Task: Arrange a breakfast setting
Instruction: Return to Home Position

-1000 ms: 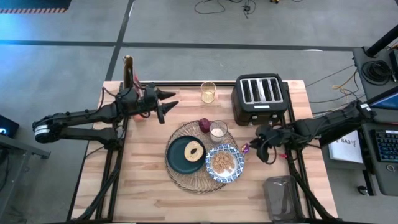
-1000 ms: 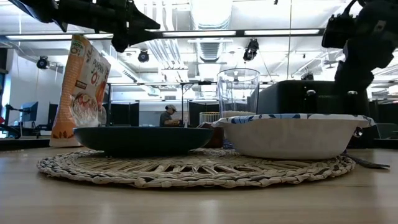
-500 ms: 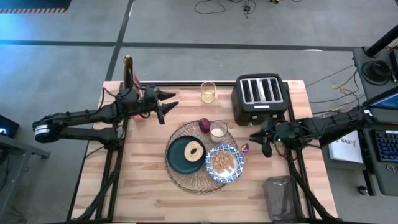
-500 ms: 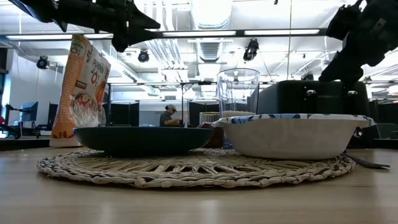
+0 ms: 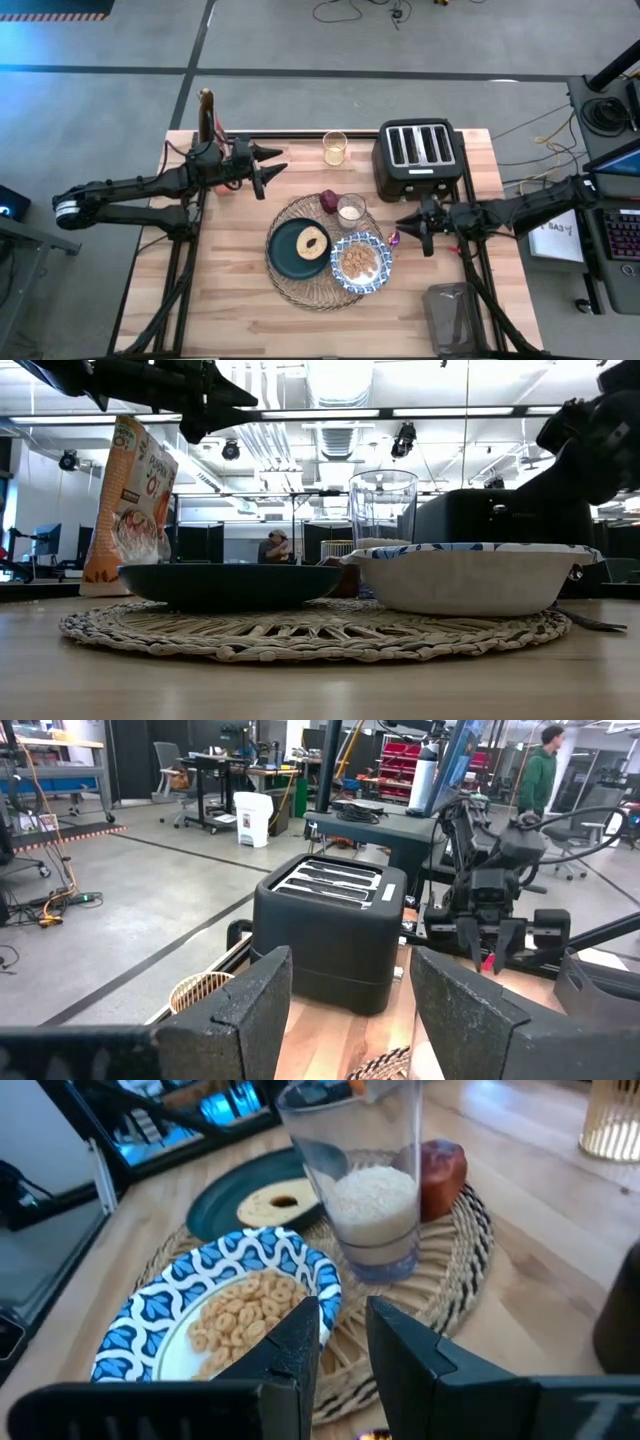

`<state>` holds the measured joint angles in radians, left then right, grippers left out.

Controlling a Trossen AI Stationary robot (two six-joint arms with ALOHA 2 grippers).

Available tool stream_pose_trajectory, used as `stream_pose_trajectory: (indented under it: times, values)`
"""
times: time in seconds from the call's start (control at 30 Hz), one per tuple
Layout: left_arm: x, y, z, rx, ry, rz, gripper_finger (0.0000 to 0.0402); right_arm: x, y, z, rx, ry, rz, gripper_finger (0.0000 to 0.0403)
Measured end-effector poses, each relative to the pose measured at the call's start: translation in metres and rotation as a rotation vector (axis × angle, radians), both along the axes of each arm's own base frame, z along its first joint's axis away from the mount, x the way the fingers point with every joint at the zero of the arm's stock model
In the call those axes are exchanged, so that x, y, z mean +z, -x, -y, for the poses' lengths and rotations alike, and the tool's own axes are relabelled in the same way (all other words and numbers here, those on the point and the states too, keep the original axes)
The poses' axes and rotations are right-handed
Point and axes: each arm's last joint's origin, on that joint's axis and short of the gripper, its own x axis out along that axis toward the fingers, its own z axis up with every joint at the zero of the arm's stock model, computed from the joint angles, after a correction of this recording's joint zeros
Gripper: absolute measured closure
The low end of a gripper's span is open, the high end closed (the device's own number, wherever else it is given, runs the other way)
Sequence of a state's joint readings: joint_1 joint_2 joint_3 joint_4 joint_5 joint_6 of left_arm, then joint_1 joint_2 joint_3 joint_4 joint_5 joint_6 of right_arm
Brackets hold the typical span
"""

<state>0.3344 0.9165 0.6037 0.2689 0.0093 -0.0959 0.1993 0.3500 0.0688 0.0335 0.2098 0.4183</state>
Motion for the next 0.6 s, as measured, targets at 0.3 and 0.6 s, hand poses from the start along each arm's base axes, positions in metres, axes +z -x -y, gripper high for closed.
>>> stream_pose_trajectory:
  times: [0.3, 0.6]
  values:
    - [0.0000, 0.0000, 0.0000, 0.000, 0.000, -0.001, 0.0212, -0.0076, 0.0002, 0.0000, 0.011, 0.020, 0.069, 0.0330]
    - [-0.0001, 0.0000, 0.0000, 0.000, -0.001, -0.002, 0.0212, -0.0087, 0.0003, 0.0001, 0.006, 0.013, 0.058, 0.0330]
